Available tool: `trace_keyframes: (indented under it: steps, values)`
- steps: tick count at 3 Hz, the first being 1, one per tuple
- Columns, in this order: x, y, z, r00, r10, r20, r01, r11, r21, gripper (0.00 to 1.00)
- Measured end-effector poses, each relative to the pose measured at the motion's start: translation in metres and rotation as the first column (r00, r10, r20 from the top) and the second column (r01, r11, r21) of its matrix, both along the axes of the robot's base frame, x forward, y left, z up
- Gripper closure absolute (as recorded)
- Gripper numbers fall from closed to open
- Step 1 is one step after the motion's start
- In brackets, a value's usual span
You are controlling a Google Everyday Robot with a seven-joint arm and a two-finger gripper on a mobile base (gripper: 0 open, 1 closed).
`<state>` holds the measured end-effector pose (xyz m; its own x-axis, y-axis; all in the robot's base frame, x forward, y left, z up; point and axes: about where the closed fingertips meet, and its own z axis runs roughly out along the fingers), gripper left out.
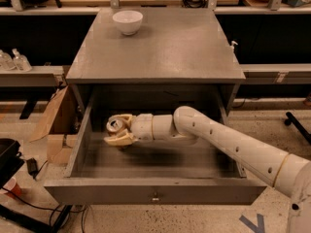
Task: Place orange can into top drawer
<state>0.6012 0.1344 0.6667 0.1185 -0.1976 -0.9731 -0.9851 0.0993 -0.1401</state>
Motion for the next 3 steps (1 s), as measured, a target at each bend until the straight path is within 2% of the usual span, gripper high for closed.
trace_keyframes:
  steps: [1, 2, 3]
  values:
    - [-0.0008, 0.0018, 0.0001, 1.0000, 0.003, 0.000, -0.003, 1.000, 0.001, 0.05]
    - [-0.0013, 0.0030, 0.0002, 1.0000, 0.005, -0.001, -0.005, 1.000, 0.001, 0.00]
    - [-0.0013, 0.0030, 0.0002, 1.0000, 0.005, -0.001, -0.005, 1.000, 0.001, 0.00]
